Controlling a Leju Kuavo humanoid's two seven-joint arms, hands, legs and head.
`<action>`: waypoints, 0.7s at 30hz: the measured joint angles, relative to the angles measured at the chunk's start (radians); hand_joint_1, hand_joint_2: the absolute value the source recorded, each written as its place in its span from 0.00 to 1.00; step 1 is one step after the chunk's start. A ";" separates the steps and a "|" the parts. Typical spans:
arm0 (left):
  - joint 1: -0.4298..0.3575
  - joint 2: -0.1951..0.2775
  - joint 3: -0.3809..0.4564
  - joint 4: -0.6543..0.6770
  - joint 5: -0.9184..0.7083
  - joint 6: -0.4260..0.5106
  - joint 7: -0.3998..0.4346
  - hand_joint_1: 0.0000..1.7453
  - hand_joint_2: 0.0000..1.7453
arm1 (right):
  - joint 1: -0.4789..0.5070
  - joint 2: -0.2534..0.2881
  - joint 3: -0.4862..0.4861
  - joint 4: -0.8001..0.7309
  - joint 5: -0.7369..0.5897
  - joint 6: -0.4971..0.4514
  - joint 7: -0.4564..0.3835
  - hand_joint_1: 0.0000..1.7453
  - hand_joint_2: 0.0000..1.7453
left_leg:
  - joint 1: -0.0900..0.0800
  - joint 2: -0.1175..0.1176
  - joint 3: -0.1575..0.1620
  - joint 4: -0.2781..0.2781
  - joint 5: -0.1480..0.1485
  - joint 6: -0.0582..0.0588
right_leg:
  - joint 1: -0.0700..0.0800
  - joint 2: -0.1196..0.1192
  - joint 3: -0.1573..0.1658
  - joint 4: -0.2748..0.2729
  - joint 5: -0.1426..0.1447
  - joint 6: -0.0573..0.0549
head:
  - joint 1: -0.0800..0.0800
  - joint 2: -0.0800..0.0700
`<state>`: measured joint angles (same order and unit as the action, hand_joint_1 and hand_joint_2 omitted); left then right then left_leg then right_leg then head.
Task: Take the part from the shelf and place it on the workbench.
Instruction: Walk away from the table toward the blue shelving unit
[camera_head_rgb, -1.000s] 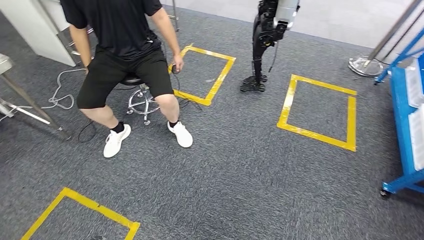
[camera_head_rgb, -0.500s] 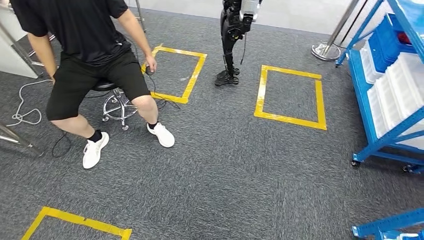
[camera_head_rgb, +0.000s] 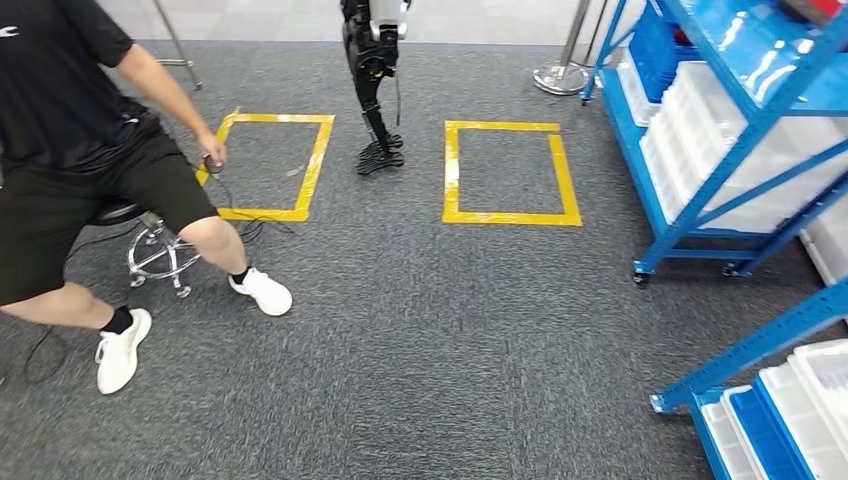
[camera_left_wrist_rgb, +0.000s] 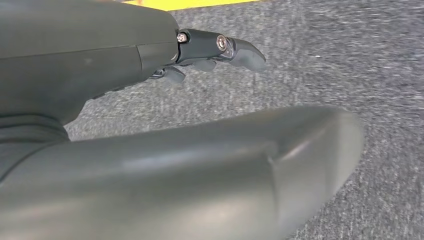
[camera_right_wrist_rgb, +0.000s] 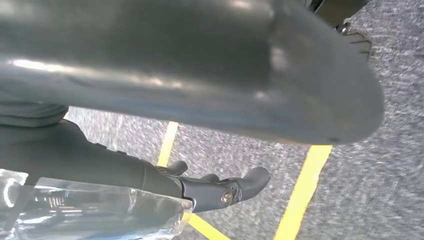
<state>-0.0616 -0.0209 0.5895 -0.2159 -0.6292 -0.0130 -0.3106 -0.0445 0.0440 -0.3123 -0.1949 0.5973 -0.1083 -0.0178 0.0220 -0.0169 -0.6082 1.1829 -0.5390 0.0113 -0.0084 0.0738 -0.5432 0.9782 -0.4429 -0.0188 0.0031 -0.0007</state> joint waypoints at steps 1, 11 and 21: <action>-0.001 0.000 0.002 0.000 0.003 0.003 0.000 0.00 0.00 | -0.001 0.001 -0.002 0.000 0.001 0.000 0.001 0.00 0.00 | 0.000 -0.021 0.031 -0.067 0.031 0.006 | 0.003 0.013 0.000 0.002 0.000 0.001 | 0.000 0.000; -0.013 -0.004 0.010 0.000 0.007 0.019 -0.004 0.00 0.00 | -0.005 0.005 -0.007 0.000 0.007 -0.004 0.004 0.00 0.00 | -0.011 0.036 0.074 -0.211 0.097 0.049 | -0.004 -0.058 -0.144 0.226 -0.097 0.024 | 0.012 0.000; -0.016 -0.007 0.031 0.000 0.012 0.035 -0.014 0.00 0.00 | -0.005 0.006 -0.010 0.000 0.019 -0.006 0.004 0.00 0.00 | -0.012 0.152 0.080 -0.199 0.083 -0.004 | -0.022 -0.126 -0.003 -0.007 -0.012 0.041 | 0.006 0.000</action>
<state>-0.0778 -0.0281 0.6201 -0.2159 -0.6174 0.0218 -0.3250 -0.0497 0.0500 -0.3223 -0.1949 0.6161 -0.1141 -0.0143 0.0098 0.1352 -0.5286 0.9843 -0.4559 0.0078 -0.0303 -0.0524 -0.5465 0.9711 -0.4552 0.0222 0.0095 -0.0007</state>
